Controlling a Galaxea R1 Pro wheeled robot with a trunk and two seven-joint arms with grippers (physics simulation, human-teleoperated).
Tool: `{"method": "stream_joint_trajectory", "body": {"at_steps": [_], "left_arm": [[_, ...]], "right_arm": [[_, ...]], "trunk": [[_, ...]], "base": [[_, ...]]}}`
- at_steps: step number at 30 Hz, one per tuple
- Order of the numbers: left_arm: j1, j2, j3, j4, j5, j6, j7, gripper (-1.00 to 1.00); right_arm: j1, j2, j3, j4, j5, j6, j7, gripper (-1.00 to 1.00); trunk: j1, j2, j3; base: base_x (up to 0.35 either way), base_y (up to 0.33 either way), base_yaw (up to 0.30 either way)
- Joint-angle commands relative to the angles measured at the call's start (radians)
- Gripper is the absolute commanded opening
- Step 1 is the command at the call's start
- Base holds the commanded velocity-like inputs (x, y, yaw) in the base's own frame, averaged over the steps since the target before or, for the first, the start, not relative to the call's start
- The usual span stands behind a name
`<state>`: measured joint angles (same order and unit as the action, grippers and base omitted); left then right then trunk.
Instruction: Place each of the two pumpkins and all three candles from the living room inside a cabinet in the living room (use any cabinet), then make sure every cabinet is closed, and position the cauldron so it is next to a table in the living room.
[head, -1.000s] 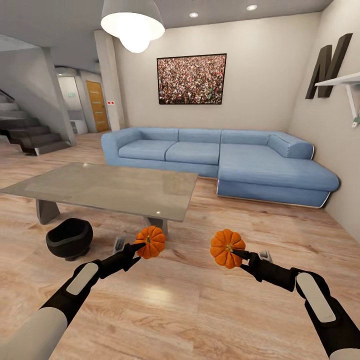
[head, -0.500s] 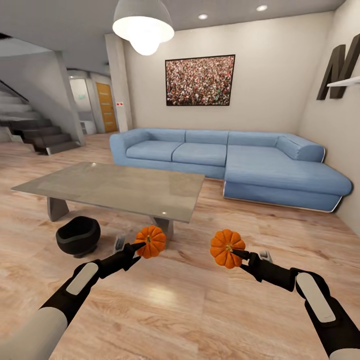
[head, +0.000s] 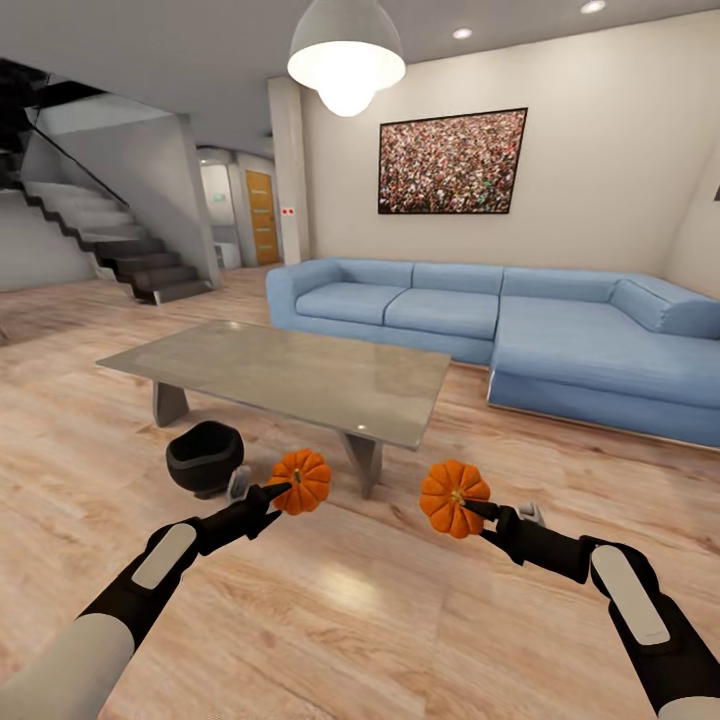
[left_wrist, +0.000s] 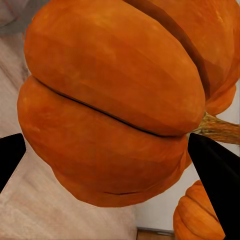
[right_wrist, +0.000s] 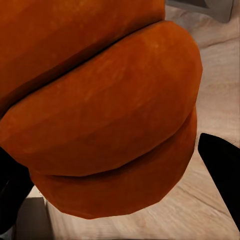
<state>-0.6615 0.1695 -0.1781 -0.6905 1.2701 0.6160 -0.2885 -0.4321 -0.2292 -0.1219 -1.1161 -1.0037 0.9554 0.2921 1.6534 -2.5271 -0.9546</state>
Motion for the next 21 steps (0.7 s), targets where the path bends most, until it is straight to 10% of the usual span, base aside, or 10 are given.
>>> {"method": "stream_joint_trajectory", "body": {"at_steps": [1,21], "left_arm": [[-0.001,0.001,-0.003,0.0,0.009,0.001,-0.002,-1.0],[-0.001,0.004,-0.003,0.0,0.012,0.003,-0.011,-1.0]], "right_arm": [[0.0,0.0,-0.002,-0.001,-0.005,0.006,0.006,-1.0],[0.0,0.002,0.001,-0.001,-0.003,0.006,0.005,-1.0]], "trunk": [[0.0,0.0,-0.001],[0.0,0.0,0.007]], "base": [[0.0,0.0,0.282],[0.0,0.0,0.282]]}}
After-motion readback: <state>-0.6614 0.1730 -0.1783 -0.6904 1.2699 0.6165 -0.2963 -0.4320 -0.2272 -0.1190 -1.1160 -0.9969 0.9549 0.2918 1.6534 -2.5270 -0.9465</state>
